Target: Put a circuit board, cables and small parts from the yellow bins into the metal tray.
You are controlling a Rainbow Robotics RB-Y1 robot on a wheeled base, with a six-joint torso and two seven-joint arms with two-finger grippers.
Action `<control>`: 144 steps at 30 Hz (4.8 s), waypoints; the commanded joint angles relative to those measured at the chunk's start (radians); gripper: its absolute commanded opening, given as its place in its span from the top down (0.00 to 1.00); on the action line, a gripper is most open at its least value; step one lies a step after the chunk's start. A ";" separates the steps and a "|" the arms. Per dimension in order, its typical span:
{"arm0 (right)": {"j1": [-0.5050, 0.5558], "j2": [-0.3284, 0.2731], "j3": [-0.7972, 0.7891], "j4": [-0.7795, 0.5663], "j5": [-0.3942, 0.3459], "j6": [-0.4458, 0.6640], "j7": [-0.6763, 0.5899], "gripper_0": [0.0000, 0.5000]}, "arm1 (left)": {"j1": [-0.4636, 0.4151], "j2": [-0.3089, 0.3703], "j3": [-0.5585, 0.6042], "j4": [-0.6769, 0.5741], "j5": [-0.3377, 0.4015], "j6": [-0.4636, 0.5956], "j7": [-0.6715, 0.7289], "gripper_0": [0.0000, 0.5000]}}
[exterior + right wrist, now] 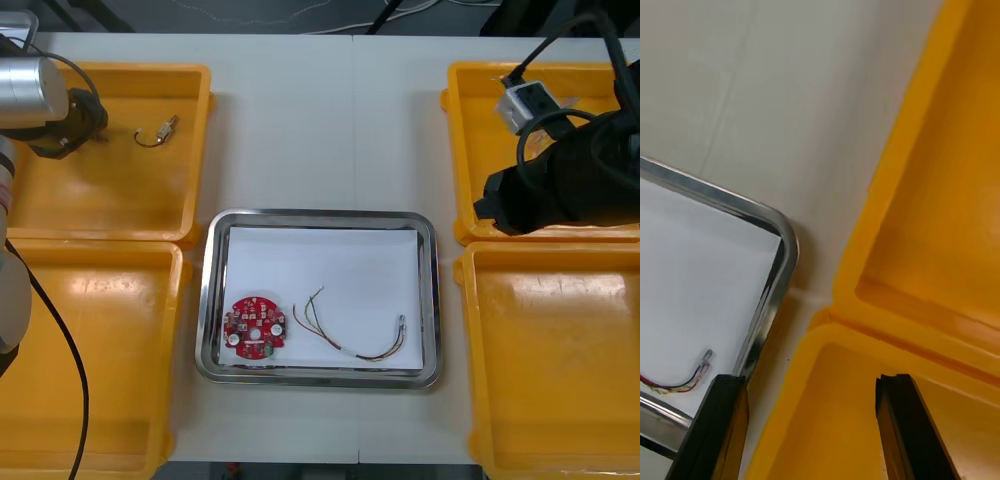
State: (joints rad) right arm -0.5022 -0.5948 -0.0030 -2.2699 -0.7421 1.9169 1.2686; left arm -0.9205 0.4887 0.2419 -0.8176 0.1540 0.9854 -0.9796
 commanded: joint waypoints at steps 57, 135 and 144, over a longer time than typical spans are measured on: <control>-0.259 0.066 -0.097 0.908 0.561 -0.673 -0.104 0.00 | 0.184 0.076 -0.085 -0.758 0.147 0.823 -0.053 1.00; -0.289 0.115 -0.178 0.920 0.500 -0.486 -0.015 1.00 | 0.457 0.162 -0.625 -1.396 0.438 0.762 0.174 1.00; -0.234 0.145 -0.203 0.885 0.469 -0.383 -0.021 1.00 | 0.419 0.105 -0.662 -1.322 0.355 0.723 0.151 1.00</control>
State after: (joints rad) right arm -0.7547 -0.4649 -0.1725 -1.3318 -0.2596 1.5061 1.2393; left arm -0.4533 0.6206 -0.4004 -2.1504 0.5349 1.7216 -0.8350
